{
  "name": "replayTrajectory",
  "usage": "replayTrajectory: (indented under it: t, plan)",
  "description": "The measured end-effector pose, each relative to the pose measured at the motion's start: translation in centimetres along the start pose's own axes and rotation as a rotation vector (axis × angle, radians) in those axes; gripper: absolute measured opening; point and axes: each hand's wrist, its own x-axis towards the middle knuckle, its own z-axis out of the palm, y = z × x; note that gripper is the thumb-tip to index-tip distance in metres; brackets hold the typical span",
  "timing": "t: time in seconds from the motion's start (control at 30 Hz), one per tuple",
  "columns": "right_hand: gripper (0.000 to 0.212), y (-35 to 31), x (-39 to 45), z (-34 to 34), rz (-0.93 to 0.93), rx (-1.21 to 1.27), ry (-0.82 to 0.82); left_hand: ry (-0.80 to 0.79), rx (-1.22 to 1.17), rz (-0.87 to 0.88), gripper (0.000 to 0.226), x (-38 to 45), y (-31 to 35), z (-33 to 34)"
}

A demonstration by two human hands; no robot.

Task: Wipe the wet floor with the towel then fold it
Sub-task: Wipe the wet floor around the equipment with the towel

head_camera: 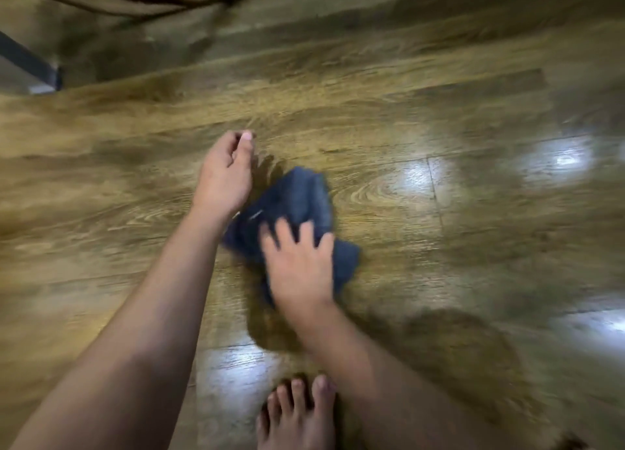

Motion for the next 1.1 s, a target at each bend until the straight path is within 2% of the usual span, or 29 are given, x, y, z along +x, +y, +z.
replayTrajectory:
  t: [0.07,0.13,0.2,0.27,0.3,0.33,0.4,0.43,0.5,0.57,0.6,0.67,0.77,0.9,0.97,1.03,1.1]
  plan:
    - [0.055,-4.3,-2.8,0.5,-0.150,0.112,-0.146,-0.061,0.011,0.045,0.034,0.0,1.5,-0.3]
    - [0.059,-6.6,-4.5,0.5,-0.169,0.304,-0.297,-0.127,-0.028,0.051,0.038,-0.3,2.7,-1.0]
    - [0.054,-6.9,-4.6,-0.5,-0.047,0.670,-0.361,-0.160,-0.113,0.039,0.037,-0.8,3.8,-2.2]
    - [0.045,-5.1,-3.6,-2.5,0.128,1.234,-0.415,-0.122,-0.222,0.031,0.037,-1.3,4.5,-3.9]
    - [0.038,-3.2,-2.7,-3.3,0.211,1.433,-0.461,-0.078,-0.274,0.034,0.037,-1.5,4.7,-4.8]
    - [0.033,-0.9,-1.7,-4.2,0.269,1.521,-0.504,-0.027,-0.321,0.038,0.038,-1.6,4.8,-5.7]
    - [0.031,4.9,0.4,-6.0,0.343,1.444,-0.508,0.055,-0.386,0.035,0.040,-1.7,4.7,-7.3]
    - [0.033,7.9,1.4,-6.8,0.390,1.362,-0.444,0.086,-0.404,0.030,0.040,-1.7,4.5,-7.6]
    - [0.040,13.0,3.0,-8.4,0.500,1.154,-0.212,0.121,-0.413,0.004,0.039,-1.4,3.8,-7.4]
    - [0.045,15.2,3.3,-9.0,0.439,0.831,0.035,0.100,-0.384,-0.034,0.037,-1.2,3.2,-6.3]
    - [0.056,14.9,3.1,-8.8,0.343,0.624,0.067,0.072,-0.361,-0.050,0.037,-1.0,2.8,-5.4]
    - [0.081,12.5,2.0,-7.1,0.167,0.296,-0.026,0.023,-0.312,-0.066,0.037,-0.8,2.1,-3.8]
    - [0.098,7.1,-0.1,-2.6,0.071,0.044,-0.260,0.006,-0.275,-0.067,0.036,-0.6,1.1,-2.1]
    - [0.087,3.5,-2.0,0.0,0.006,0.040,-0.221,0.029,-0.223,-0.078,0.033,0.0,0.6,-1.6]
    - [0.079,1.7,-4.0,0.7,-0.184,0.086,-0.234,0.065,-0.196,-0.102,0.034,0.4,0.3,-1.7]
    - [0.072,-0.5,-5.8,1.9,-0.438,0.094,-0.341,0.083,-0.178,-0.140,0.034,0.8,0.0,-1.8]
    - [0.061,-2.0,-6.1,2.7,-0.587,0.082,-0.424,0.083,-0.160,-0.158,0.033,0.9,-0.7,-1.9]
